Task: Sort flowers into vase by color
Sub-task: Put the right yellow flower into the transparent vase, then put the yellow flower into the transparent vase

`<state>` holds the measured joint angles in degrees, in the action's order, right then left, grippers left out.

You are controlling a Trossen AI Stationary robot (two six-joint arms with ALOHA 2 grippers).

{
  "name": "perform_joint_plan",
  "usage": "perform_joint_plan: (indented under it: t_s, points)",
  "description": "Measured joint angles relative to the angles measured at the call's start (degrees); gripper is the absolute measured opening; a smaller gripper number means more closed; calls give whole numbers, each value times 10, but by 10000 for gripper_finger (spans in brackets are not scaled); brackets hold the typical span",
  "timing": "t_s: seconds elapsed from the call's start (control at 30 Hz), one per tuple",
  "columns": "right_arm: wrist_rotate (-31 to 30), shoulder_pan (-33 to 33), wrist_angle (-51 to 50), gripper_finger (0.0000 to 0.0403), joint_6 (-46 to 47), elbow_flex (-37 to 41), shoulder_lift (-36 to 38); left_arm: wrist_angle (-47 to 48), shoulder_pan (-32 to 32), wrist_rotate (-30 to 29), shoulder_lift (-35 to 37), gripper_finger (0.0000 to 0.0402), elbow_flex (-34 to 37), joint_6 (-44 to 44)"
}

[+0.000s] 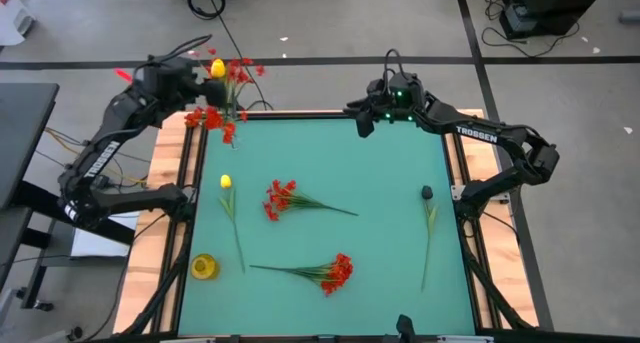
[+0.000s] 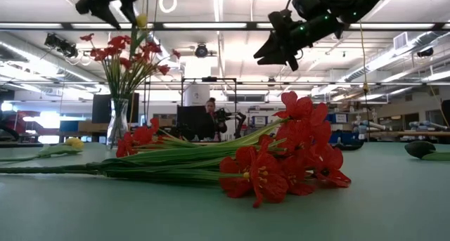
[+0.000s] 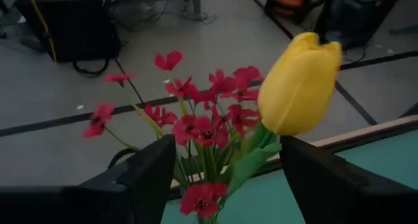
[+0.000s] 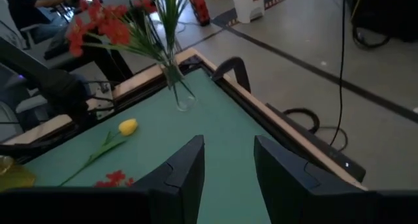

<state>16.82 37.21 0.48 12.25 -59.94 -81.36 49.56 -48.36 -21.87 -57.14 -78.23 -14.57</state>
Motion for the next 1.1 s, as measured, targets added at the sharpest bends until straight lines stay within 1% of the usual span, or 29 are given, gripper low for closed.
perform_joint_plan:
  t_s: [0.1,0.27,0.37,0.47,0.6,0.7,0.77,0.83,0.9,1.0,1.1]
  points:
    - [0,0,-15,142,0,0,0,54,5,1,-1,279,-32,11]
    - [0,0,-12,142,-3,0,0,86,3,1,-9,279,-7,4]
    - [3,0,-12,142,-2,0,0,99,0,3,-9,279,-8,-9]
    - [9,0,-12,142,11,0,0,136,3,1,-8,279,-38,-11]
    - [9,-2,-12,142,17,0,0,194,4,9,-8,279,-104,-24]
    - [1,-3,-14,142,35,0,0,242,4,48,-8,279,-148,-73]
    - [-18,-3,-20,142,54,0,0,273,14,85,-8,275,-155,-115]
    - [-39,0,-28,142,58,0,0,312,38,124,-8,268,-150,-144]
    - [-55,4,-38,142,59,0,0,337,75,143,-9,259,-133,-181]
    - [-58,12,-56,141,59,0,0,329,160,140,-4,243,-98,-267]
    - [-61,18,-76,141,59,0,0,327,252,110,4,229,-60,-359]
